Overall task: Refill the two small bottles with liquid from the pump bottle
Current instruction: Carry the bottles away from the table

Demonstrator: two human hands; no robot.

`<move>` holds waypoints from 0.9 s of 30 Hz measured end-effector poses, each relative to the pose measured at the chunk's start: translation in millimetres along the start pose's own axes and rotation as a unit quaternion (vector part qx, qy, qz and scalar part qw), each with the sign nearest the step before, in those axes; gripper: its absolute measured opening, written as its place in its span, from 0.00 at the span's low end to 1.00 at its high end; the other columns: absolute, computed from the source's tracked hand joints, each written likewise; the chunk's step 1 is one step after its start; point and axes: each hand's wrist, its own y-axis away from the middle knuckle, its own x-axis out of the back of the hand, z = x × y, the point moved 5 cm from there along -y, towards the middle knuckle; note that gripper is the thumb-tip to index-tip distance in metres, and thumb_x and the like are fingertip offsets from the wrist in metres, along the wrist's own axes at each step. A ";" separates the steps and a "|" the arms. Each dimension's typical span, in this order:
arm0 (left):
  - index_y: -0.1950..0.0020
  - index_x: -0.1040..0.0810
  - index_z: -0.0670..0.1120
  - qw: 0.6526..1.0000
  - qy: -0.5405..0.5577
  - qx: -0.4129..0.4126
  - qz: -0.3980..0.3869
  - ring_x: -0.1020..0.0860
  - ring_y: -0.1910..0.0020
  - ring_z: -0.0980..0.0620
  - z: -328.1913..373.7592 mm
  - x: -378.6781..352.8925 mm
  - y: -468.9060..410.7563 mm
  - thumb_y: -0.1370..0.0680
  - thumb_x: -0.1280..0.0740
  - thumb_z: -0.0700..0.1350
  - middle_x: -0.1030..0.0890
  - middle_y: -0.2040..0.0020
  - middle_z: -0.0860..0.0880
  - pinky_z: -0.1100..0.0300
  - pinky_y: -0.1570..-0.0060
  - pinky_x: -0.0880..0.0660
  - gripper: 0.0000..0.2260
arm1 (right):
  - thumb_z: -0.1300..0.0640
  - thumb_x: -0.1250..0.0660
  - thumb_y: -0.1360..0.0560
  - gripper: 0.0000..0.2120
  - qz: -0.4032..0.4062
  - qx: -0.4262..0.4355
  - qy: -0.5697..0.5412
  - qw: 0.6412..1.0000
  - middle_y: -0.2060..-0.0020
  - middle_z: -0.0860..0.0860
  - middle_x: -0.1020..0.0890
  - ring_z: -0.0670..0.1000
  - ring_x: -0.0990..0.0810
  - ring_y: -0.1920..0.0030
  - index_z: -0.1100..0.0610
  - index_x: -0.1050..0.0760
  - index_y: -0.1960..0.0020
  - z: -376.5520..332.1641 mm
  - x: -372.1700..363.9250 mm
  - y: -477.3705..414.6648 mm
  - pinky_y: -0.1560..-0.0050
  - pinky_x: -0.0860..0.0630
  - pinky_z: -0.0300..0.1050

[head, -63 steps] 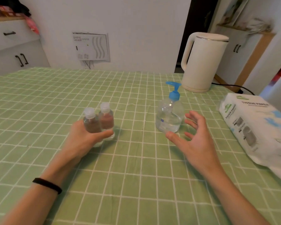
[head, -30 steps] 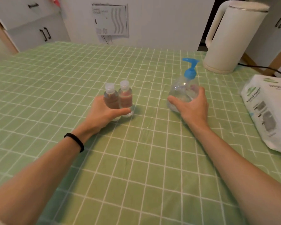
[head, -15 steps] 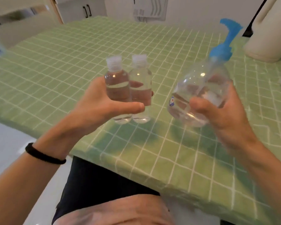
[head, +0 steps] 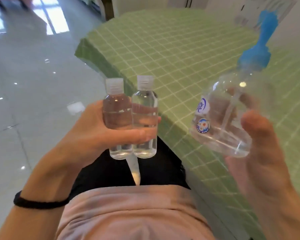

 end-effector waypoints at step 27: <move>0.42 0.13 0.53 0.870 0.157 0.309 0.350 0.12 0.42 0.44 -79.2 274.2 70.3 0.39 0.20 0.41 0.11 0.43 0.44 0.60 0.48 0.17 0.25 | 0.46 0.24 0.30 0.29 -0.196 -0.440 0.097 0.871 0.48 0.57 0.13 0.58 0.13 0.47 0.51 0.22 0.31 210.0 -241.2 -166.2 0.54 0.16 0.52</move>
